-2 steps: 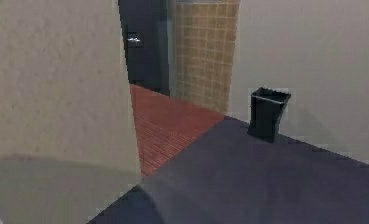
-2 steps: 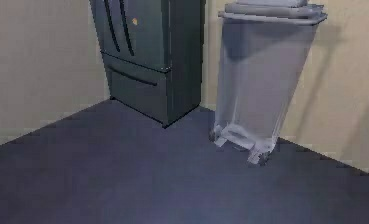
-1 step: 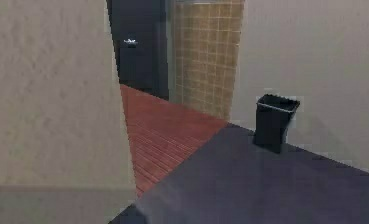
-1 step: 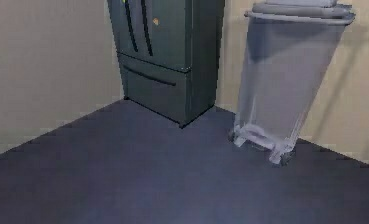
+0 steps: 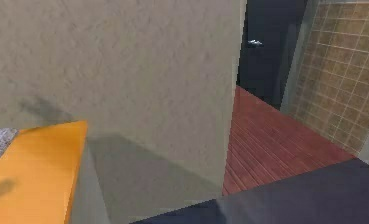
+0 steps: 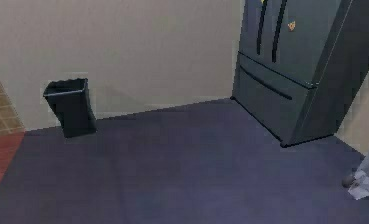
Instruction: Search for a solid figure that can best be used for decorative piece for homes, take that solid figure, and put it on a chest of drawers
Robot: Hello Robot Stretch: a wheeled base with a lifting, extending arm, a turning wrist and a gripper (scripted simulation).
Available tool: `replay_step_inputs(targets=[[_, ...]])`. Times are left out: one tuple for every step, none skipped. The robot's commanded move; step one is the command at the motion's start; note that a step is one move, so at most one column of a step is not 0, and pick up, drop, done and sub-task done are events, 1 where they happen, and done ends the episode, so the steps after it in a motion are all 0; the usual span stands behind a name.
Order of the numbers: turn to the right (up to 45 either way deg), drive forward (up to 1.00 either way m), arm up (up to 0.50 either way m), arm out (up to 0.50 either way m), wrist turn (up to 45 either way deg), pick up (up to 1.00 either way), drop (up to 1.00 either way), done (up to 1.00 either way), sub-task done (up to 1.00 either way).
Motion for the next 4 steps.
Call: replay_step_inputs(targets=[[0.0,0.40,0.00,0.00,0.0,0.00,0.00,0.00,0.00],[-45.0,0.00,0.00,0.00,0.0,0.00,0.00,0.00,0.00],[-45.0,0.00,0.00,0.00,0.0,0.00,0.00,0.00,0.00],[-45.0,0.00,0.00,0.00,0.0,0.00,0.00,0.00,0.00]])
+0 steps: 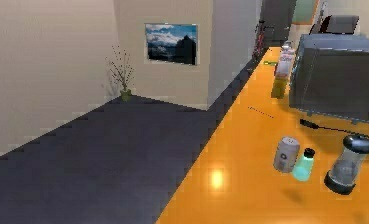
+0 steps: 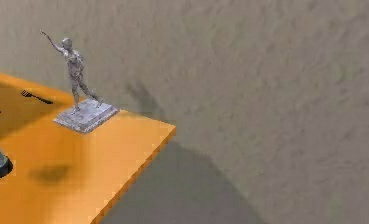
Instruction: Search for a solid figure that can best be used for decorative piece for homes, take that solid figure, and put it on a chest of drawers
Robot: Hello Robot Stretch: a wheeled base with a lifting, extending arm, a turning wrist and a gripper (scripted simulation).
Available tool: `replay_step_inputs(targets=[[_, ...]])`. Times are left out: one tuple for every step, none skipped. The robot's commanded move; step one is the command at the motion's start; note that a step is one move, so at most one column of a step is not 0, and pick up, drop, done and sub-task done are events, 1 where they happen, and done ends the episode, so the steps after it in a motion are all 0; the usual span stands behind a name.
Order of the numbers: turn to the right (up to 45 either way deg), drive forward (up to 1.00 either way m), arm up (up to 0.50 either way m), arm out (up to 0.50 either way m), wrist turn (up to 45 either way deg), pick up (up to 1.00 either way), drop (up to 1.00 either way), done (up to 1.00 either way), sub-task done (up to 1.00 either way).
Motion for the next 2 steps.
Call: replay_step_inputs(targets=[[-21.0,0.00,0.00,0.00,0.0,0.00,0.00,0.00,0.00],[0.0,0.00,0.50,0.00,0.0,0.00,0.00,0.00,0.00]])
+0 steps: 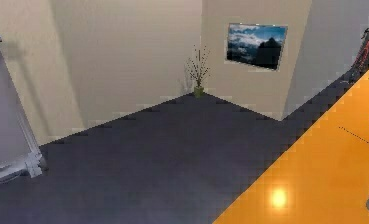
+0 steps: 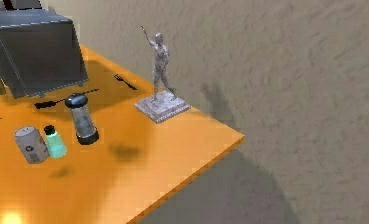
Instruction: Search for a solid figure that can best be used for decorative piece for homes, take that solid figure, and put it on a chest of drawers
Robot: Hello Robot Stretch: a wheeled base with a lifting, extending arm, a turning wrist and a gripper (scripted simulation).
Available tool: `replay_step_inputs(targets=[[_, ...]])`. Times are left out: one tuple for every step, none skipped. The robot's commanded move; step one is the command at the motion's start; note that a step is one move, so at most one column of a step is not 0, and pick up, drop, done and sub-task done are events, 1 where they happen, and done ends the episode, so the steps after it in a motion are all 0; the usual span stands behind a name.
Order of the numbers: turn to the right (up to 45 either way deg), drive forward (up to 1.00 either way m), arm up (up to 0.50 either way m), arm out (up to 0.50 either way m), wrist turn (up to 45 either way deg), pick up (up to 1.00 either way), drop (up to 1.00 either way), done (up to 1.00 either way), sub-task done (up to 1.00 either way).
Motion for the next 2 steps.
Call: replay_step_inputs(targets=[[0.0,0.00,0.38,0.00,0.0,0.00,0.00,0.00,0.00],[0.0,0.00,0.00,0.42,0.0,0.00,0.00,0.00,0.00]])
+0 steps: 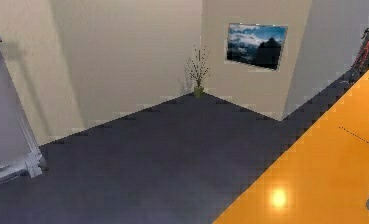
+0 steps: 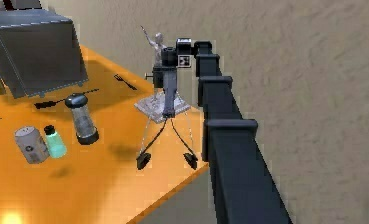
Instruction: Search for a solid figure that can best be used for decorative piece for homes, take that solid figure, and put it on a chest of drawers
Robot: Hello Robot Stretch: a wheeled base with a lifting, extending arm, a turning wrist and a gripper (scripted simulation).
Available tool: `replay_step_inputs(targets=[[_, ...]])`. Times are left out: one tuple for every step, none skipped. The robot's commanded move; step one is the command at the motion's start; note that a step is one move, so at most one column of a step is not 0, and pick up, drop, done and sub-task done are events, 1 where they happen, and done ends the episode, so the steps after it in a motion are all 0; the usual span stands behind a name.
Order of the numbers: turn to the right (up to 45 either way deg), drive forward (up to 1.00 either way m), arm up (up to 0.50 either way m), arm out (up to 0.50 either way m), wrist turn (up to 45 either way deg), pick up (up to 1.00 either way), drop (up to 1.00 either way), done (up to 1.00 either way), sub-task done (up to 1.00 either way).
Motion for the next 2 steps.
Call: replay_step_inputs(targets=[[0.0,0.00,0.00,0.00,45.0,0.00,0.00,0.00,0.00],[0.0,0.00,0.00,0.00,45.0,0.00,0.00,0.00,0.00]])
